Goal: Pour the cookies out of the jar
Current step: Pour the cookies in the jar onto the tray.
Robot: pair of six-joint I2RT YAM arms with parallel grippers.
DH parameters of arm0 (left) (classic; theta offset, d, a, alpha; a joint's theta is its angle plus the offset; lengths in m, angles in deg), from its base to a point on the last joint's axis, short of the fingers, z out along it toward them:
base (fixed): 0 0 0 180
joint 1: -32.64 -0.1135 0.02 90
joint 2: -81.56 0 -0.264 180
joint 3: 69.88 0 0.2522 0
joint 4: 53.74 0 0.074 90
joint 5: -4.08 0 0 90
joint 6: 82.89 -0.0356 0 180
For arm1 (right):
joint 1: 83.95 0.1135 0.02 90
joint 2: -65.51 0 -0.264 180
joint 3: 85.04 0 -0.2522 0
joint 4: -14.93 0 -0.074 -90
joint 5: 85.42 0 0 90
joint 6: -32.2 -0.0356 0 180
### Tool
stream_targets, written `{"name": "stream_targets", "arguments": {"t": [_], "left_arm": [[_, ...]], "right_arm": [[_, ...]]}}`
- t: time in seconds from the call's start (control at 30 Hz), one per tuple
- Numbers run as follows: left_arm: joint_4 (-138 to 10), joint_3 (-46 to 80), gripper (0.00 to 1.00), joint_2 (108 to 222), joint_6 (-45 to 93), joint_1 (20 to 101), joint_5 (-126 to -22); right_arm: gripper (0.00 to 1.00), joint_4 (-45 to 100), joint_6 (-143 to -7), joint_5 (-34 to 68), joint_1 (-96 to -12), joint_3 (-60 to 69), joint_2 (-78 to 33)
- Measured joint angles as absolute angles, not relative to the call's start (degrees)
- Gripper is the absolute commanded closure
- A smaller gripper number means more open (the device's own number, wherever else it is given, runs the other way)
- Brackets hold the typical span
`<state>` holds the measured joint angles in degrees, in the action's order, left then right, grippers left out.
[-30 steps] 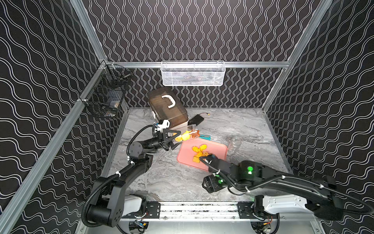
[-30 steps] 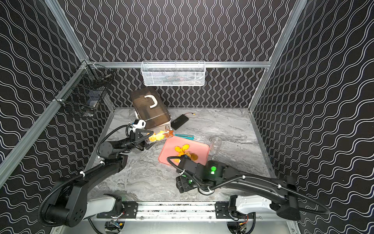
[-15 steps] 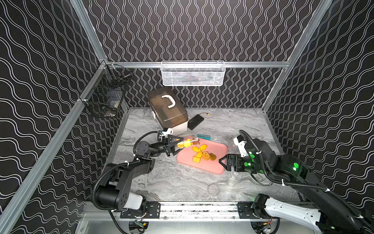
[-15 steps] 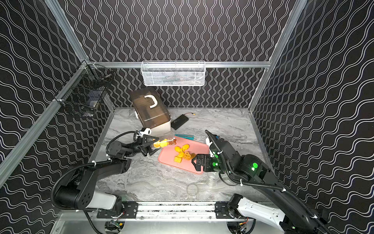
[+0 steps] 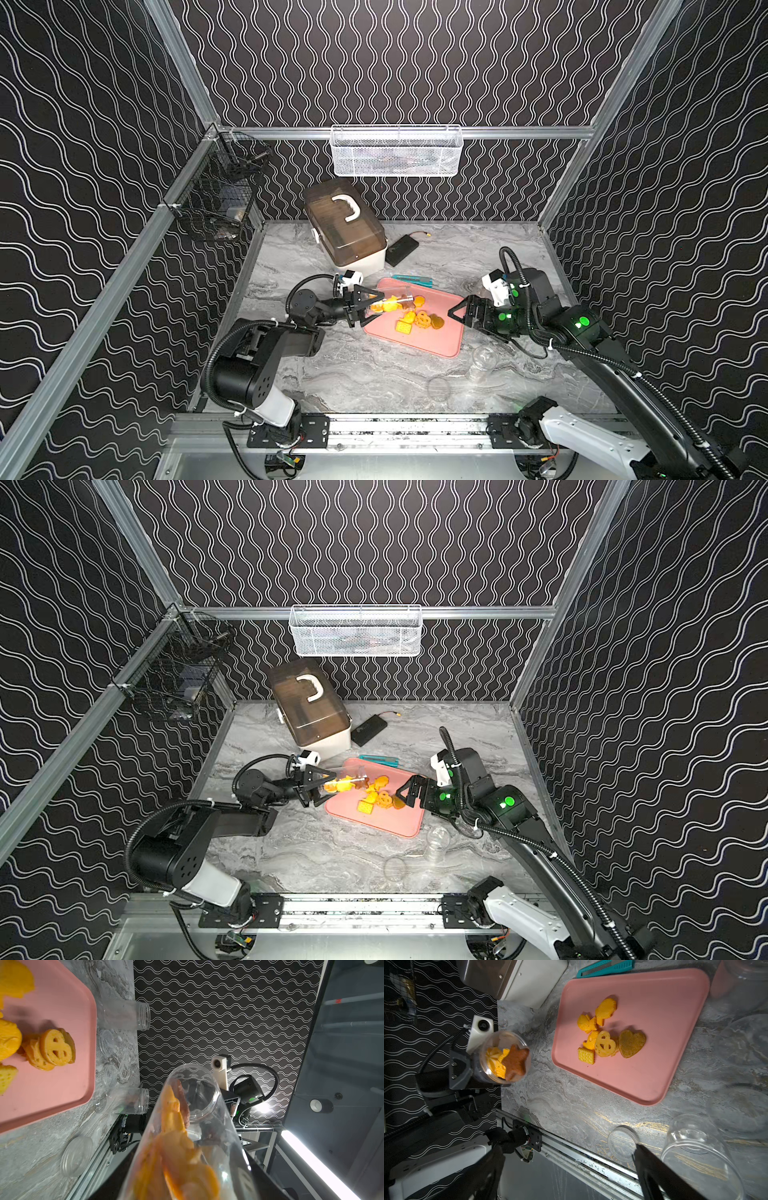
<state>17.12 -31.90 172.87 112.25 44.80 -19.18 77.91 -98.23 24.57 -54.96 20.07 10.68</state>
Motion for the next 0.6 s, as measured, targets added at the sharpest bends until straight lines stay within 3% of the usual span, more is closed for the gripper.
{"name": "stream_targets", "arguments": {"t": [0.6], "left_arm": [[16.9,-29.9,0.45,189.3,106.1,49.5,-21.7]], "right_arm": [[0.00,78.3,-93.5,30.6,-60.8,21.8,10.5]]}}
